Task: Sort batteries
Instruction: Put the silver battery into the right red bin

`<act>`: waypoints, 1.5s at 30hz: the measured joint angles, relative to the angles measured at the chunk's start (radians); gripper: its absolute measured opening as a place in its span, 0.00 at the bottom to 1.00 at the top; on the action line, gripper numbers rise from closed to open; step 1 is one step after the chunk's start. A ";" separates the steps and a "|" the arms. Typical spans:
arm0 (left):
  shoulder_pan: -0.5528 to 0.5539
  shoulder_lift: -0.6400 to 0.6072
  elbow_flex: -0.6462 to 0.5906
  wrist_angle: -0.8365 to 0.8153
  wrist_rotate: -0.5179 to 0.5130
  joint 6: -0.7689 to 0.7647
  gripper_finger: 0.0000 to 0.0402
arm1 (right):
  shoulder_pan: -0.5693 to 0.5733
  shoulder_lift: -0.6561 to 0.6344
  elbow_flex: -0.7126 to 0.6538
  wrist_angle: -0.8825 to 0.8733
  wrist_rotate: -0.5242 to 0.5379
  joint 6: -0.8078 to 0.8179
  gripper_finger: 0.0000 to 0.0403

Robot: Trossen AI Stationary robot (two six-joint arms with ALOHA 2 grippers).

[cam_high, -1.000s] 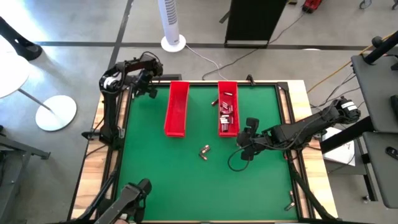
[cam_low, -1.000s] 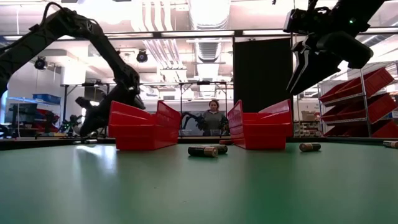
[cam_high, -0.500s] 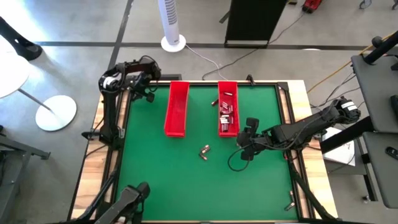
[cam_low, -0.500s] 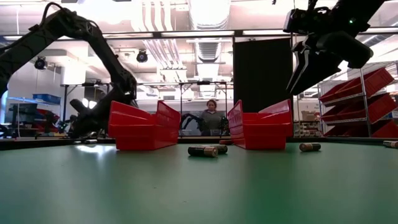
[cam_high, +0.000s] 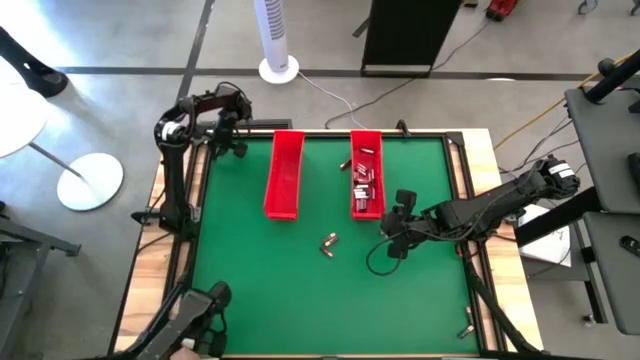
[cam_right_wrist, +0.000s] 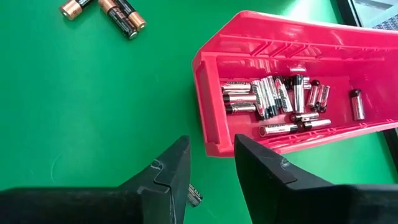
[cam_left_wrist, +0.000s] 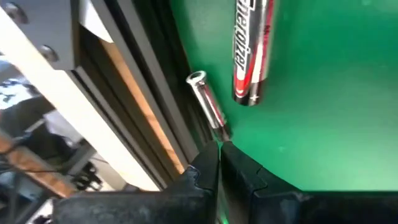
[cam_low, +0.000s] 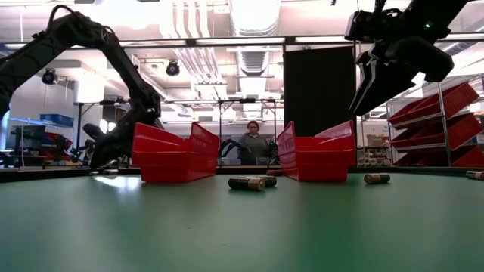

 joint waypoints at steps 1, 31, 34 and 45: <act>0.006 0.000 0.005 -0.004 0.017 0.001 0.00 | 0.000 0.000 0.000 0.000 0.000 0.000 0.29; -0.013 0.124 0.093 -0.057 -0.069 -0.090 0.00 | 0.000 0.000 0.000 0.002 0.002 -0.002 0.30; -0.024 0.122 0.093 -0.041 -0.069 -0.086 0.00 | 0.000 0.000 0.000 0.002 0.002 -0.007 0.29; -0.055 0.102 0.099 0.017 -0.096 -0.038 0.00 | 0.000 0.000 0.000 0.003 0.002 -0.010 0.32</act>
